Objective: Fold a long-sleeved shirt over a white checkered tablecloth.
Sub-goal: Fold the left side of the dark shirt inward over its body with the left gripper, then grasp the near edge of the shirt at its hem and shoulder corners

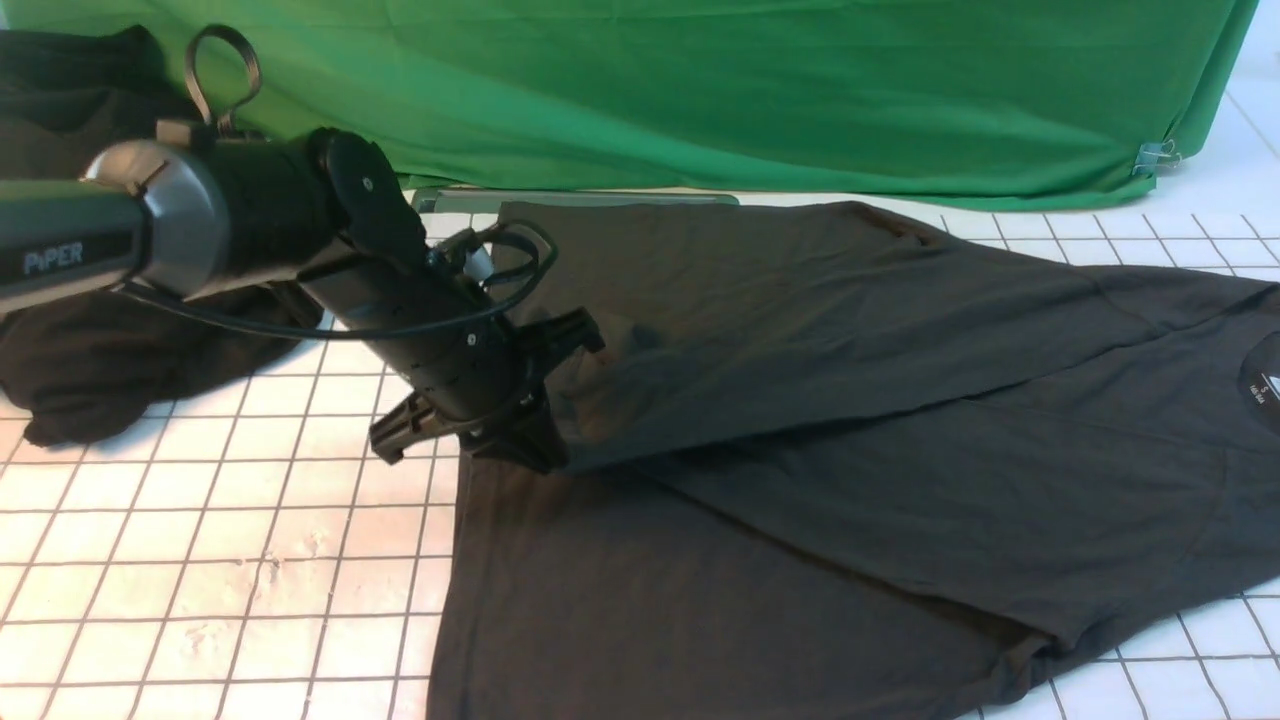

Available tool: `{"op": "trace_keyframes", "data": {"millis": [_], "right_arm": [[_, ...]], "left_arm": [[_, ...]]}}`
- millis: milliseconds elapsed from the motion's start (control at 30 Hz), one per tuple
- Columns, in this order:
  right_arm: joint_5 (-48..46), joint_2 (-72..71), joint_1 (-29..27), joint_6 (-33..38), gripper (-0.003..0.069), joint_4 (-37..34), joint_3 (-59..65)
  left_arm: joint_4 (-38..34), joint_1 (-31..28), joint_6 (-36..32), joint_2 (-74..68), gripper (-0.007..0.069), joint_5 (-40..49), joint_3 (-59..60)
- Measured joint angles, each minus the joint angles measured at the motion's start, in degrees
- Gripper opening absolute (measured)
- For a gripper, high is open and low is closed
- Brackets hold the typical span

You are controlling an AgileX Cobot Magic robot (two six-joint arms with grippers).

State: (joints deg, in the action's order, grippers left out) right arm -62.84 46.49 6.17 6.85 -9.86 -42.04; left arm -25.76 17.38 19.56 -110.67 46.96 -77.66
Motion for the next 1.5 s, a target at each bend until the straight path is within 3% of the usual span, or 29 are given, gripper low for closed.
{"op": "trace_keyframes", "data": {"millis": [33, 267, 333, 467, 733, 900, 1067, 1500], "right_arm": [[0.0, 0.0, 0.0, 0.0, 0.0240, 0.0, 0.0], [0.0, 0.0, 0.0, 0.2, 0.0241, 0.0, 0.0], [0.0, 0.0, 0.0, 0.2, 0.0241, 0.0, 0.0], [0.0, 0.0, 0.0, 0.4, 0.0241, 0.0, 0.0], [0.3, 0.0, 0.0, 0.4, 0.0241, 0.0, 0.0], [0.4, 0.0, 0.0, 0.4, 0.0241, 0.0, 0.0], [0.4, 0.0, 0.0, 0.4, 0.0241, 0.0, 0.0], [0.4, 0.0, 0.0, 0.4, 0.0241, 0.0, 0.0]], "left_arm": [[0.1, 0.0, -0.1, 0.1, 0.0091, 0.3, 0.0], [5.2, 0.0, -2.5, 5.7, 0.0376, 5.6, -0.9], [7.1, 0.0, -2.6, 6.8, 0.0412, 7.5, -0.9], [15.0, 0.0, -2.8, 10.3, 0.0506, 19.0, -0.4], [14.6, 4.5, -1.9, 14.0, 0.0471, 21.6, 13.4], [12.7, 9.6, 0.1, 14.0, 0.0390, 11.2, 21.5], [12.5, 10.0, 1.6, 14.0, 0.0357, 8.6, 22.8], [12.1, 10.0, 3.6, 11.8, 0.0354, 8.4, 22.8]]}}
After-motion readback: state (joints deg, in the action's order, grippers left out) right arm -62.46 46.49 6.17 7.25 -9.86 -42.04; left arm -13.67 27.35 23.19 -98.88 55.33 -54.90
